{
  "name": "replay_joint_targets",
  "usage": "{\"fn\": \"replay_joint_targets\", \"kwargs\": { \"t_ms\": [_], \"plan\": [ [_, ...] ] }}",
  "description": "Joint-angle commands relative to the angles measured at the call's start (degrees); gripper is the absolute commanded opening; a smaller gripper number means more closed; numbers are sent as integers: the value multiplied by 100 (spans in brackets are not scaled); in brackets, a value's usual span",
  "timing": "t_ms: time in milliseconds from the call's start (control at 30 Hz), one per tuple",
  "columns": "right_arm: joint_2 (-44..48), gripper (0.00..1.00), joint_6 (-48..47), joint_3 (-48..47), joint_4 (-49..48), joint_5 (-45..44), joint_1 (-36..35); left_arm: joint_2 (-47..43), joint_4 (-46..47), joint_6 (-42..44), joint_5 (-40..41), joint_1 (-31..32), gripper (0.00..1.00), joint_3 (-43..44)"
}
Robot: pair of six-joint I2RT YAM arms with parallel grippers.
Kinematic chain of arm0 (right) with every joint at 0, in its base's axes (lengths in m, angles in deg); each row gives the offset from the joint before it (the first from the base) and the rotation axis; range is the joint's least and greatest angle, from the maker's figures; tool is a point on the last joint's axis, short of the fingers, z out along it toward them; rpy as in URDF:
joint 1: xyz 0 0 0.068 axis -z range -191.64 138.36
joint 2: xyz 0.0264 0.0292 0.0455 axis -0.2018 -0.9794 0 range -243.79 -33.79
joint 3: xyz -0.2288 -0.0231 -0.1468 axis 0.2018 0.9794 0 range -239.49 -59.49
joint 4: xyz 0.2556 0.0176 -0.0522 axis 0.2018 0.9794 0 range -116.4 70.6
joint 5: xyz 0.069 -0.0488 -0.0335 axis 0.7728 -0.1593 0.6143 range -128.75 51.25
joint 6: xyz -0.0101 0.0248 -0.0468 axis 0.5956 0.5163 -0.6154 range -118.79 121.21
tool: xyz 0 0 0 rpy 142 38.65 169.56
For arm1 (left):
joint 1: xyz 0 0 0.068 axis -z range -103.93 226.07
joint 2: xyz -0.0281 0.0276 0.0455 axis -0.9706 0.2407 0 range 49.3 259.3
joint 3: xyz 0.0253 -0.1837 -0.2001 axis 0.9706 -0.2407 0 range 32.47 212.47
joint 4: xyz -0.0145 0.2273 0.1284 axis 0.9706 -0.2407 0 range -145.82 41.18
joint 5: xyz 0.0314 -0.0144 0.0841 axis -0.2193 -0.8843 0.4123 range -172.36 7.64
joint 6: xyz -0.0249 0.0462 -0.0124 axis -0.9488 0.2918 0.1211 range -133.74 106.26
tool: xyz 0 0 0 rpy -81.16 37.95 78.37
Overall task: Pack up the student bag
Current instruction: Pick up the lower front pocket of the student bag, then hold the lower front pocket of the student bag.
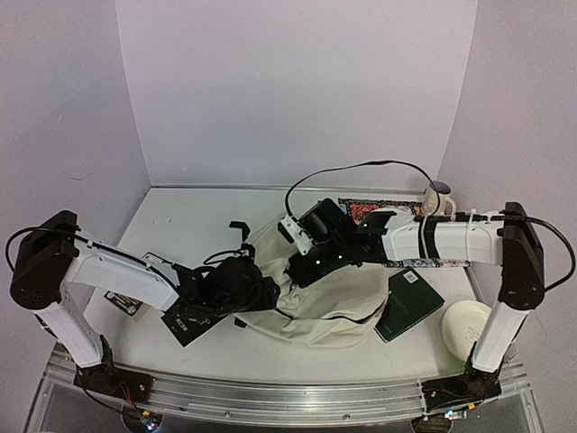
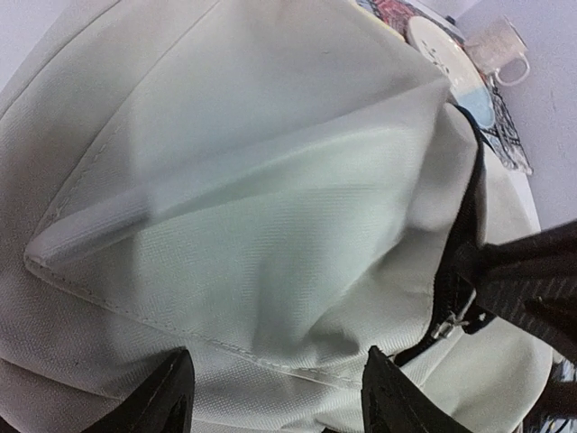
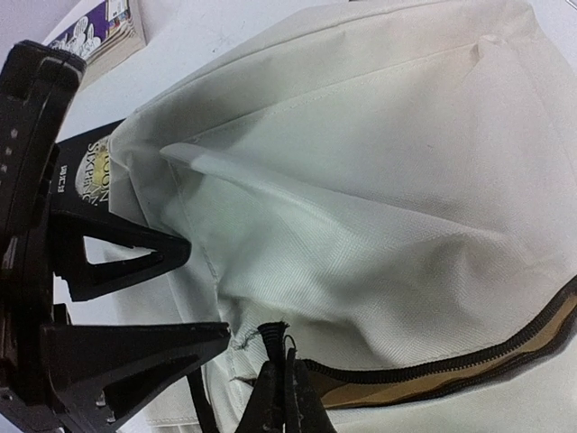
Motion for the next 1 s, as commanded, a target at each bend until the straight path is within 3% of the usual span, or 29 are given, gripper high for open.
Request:
{"fn": "replay_joint_targets", "kwargs": {
  "t_ms": [0,267,500,967],
  "plan": [
    [478,0,196,86,-348,45,44,-470,391,1403,-144,48,66,-55],
    [511,0,384,93,-538,342,128,-246,809,3214,-80,318,67,-34],
    [521,0,537,119,-650,496,142,-326,2386,3559,-40,399,67,-627],
    [510,0,734,141,-834,768,145,379,3292,3916,173,410,57,-506]
  ]
}}
